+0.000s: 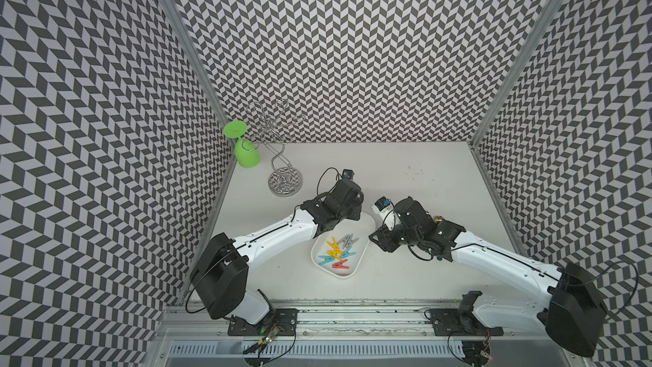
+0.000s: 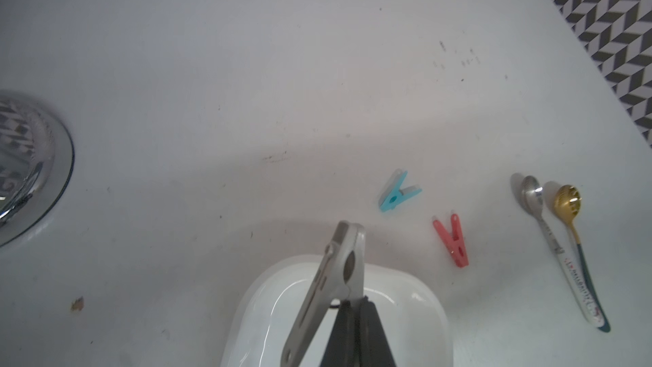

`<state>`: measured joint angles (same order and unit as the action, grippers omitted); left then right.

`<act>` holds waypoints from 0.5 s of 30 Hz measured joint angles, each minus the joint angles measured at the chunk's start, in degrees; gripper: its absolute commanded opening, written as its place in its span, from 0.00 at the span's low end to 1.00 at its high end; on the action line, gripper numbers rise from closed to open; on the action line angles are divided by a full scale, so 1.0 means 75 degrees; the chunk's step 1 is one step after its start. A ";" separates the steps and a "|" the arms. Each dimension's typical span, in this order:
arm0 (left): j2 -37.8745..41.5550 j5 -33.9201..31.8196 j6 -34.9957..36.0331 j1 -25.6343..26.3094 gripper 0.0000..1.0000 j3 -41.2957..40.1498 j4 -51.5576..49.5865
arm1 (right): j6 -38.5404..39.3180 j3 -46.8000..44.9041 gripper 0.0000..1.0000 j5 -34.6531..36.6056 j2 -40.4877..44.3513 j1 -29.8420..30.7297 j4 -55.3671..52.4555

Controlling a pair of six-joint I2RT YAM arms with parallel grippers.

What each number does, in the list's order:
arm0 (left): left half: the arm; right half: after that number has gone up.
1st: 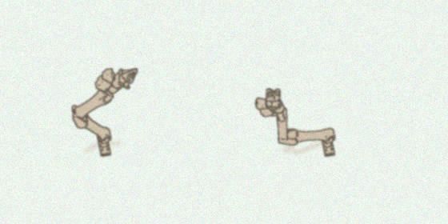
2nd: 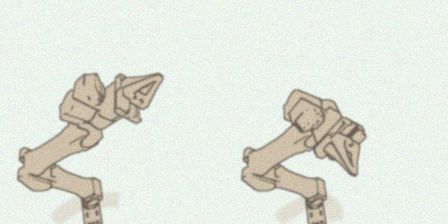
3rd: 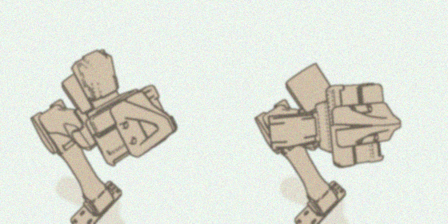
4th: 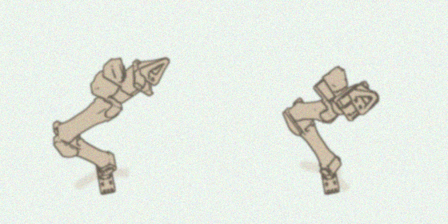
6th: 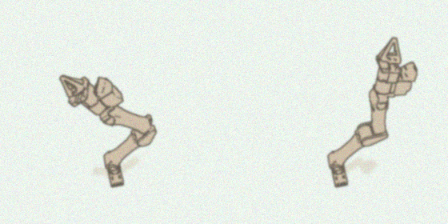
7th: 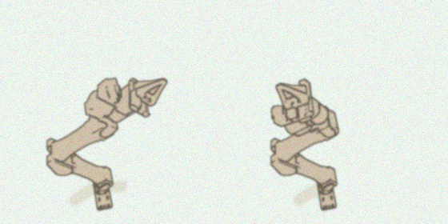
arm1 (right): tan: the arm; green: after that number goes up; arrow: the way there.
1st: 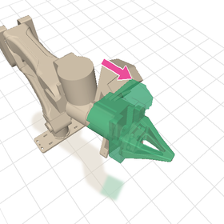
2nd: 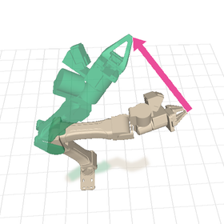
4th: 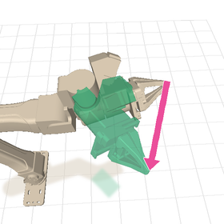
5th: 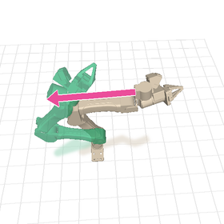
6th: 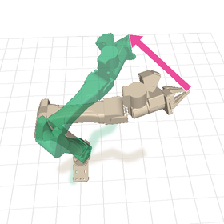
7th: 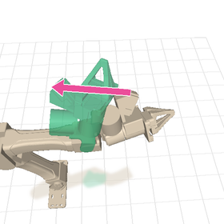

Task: Take the clothespins out of the storage box
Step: Place the clothespin at the center of the board.

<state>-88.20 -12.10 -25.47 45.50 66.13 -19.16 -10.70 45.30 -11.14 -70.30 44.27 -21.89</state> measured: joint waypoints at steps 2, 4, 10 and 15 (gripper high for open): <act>-0.0341 0.0239 0.0111 -0.0137 0.01 0.0388 0.0143 | -0.0012 0.0003 0.50 0.0015 0.0058 0.0000 -0.0015; -0.0766 0.0522 0.0256 -0.0291 0.00 0.0726 0.0251 | -0.0032 0.0000 0.50 0.0032 0.0154 0.0003 -0.0035; -0.2180 0.1154 0.0542 -0.0612 0.01 0.1527 0.0274 | -0.0073 0.0000 0.50 0.0096 0.0463 0.0020 -0.0055; -0.3124 0.1498 0.0673 -0.0673 0.04 0.2060 0.0172 | -0.0122 0.0000 0.50 0.0146 0.0490 0.0026 -0.0058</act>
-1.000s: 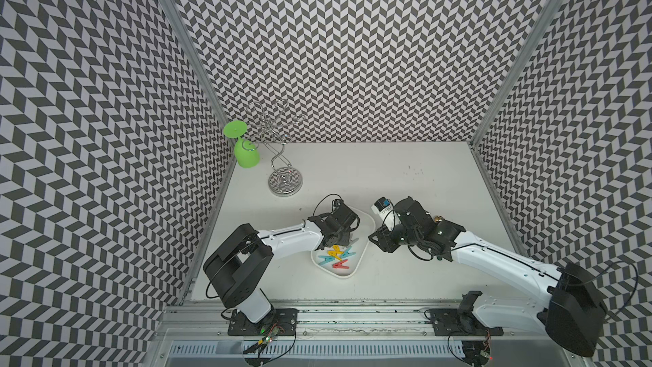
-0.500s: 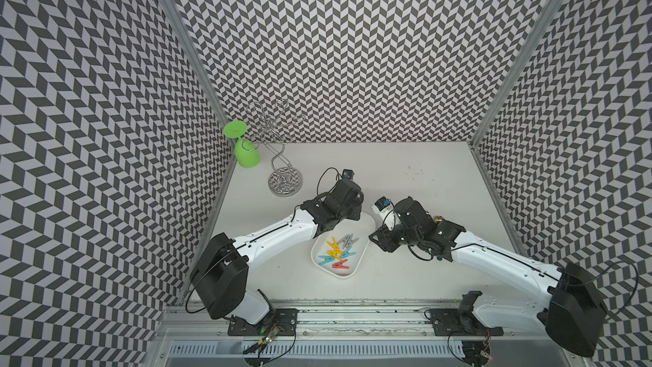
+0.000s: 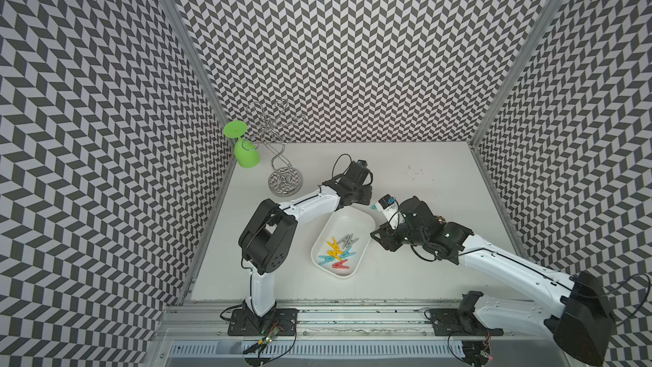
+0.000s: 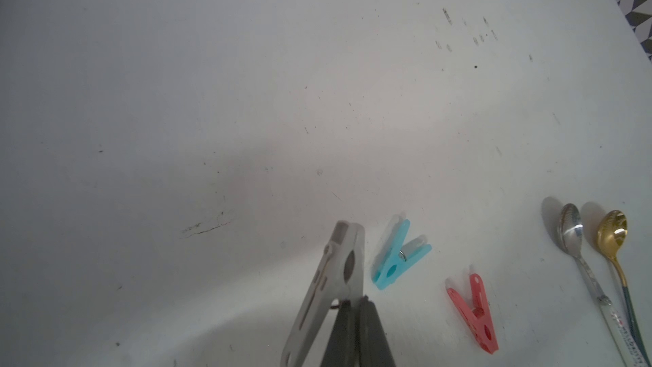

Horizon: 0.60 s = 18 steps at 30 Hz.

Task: Take the clothespins out of the storage box
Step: Place the clothespin at the center of the board.

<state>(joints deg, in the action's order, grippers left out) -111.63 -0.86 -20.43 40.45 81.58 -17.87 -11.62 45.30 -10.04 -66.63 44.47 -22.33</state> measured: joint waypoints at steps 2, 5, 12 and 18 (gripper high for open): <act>-0.0219 0.0096 0.0006 0.0000 0.05 0.0111 -0.0038 | -0.0009 0.0000 0.50 0.0020 0.0029 0.0000 -0.0003; -0.0431 0.0198 0.0006 -0.0026 0.07 0.0236 -0.0050 | -0.0023 0.0000 0.50 0.0029 0.0099 0.0000 -0.0003; -0.0676 0.0350 0.0003 -0.0140 0.11 0.0283 -0.0085 | -0.0038 0.0000 0.50 0.0064 0.0154 0.0000 -0.0003; -0.0705 0.0428 0.0006 -0.0198 0.16 0.0283 -0.0087 | -0.0050 0.0000 0.51 0.0099 0.0154 0.0000 -0.0003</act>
<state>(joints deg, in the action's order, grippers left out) -116.92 2.35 -20.38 38.96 83.70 -18.52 -11.99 45.30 -9.30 -65.47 44.47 -22.35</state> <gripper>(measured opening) 0.142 0.505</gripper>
